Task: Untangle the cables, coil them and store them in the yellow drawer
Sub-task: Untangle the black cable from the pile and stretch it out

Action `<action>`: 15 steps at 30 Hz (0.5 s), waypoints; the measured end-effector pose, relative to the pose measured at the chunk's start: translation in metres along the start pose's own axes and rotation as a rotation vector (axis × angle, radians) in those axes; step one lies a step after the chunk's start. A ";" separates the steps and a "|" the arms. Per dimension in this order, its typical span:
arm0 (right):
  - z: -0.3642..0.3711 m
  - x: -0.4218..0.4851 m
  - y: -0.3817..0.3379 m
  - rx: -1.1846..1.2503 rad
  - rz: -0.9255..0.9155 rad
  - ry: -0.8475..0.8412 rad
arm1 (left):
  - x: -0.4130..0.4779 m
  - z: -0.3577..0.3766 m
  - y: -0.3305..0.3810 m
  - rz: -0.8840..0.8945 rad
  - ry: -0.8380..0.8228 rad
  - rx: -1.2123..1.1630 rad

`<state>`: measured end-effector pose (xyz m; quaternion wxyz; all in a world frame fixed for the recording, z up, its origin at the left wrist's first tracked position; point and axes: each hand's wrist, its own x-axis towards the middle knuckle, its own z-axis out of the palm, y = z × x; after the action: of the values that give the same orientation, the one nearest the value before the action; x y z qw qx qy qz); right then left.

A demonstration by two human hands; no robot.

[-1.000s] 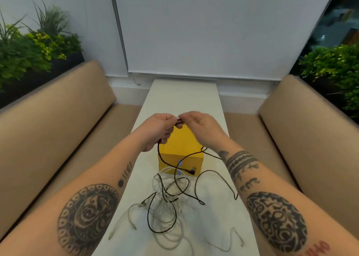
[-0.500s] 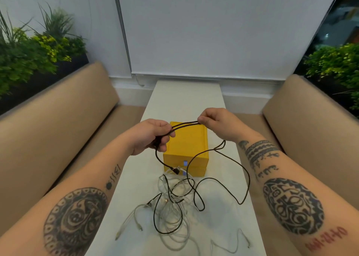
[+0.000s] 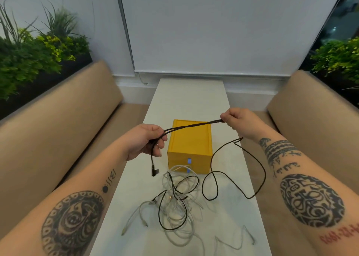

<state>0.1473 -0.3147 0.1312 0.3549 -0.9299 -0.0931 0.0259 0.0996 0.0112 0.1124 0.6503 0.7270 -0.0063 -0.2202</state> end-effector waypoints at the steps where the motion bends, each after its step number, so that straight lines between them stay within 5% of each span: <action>1: -0.001 0.000 0.003 -0.010 0.003 -0.039 | -0.001 -0.001 -0.002 0.005 0.004 -0.023; 9: -0.007 -0.005 0.025 -0.115 -0.010 -0.248 | -0.005 -0.008 -0.008 -0.021 -0.020 0.012; 15: 0.004 -0.015 0.030 0.034 -0.032 -0.147 | 0.002 0.004 -0.021 0.076 0.138 -0.078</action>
<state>0.1367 -0.3372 0.1079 0.3632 -0.9177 -0.1331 0.0900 0.0940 0.0106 0.0918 0.6851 0.7136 0.0194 -0.1449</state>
